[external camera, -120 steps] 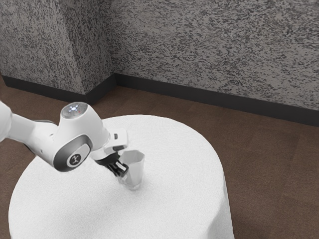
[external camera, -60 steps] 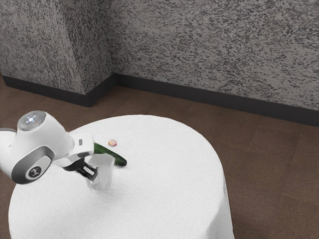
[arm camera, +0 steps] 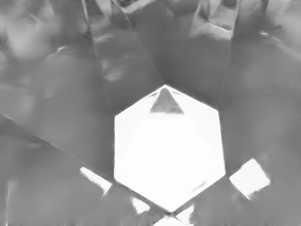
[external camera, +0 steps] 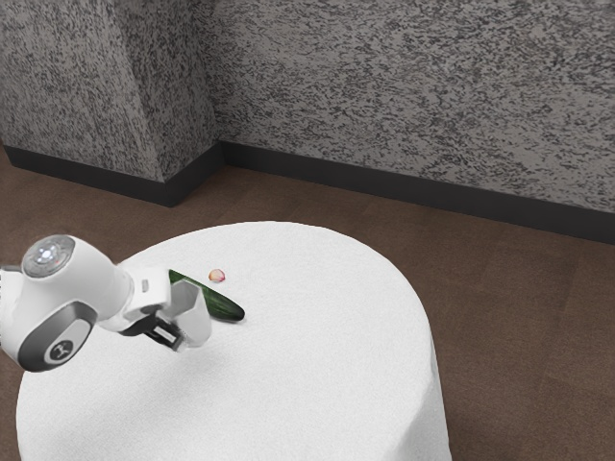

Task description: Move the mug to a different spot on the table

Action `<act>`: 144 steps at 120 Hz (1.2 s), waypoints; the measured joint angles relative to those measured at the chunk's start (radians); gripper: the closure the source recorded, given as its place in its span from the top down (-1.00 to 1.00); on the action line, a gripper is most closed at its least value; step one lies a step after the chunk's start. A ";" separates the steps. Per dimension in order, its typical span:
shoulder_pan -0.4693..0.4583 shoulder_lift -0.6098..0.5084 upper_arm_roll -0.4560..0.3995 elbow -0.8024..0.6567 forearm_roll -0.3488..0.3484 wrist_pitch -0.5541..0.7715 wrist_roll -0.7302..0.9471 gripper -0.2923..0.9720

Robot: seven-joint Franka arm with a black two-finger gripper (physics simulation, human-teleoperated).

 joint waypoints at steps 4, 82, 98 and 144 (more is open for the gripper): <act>-0.003 0.017 0.004 0.000 -0.001 0.012 -0.001 -0.63; -0.045 0.077 0.009 0.028 -0.008 0.077 -0.053 -0.46; -0.043 0.076 0.007 0.032 -0.023 0.076 -0.046 -0.38; -0.046 0.079 0.014 0.032 -0.012 0.076 -0.060 -0.39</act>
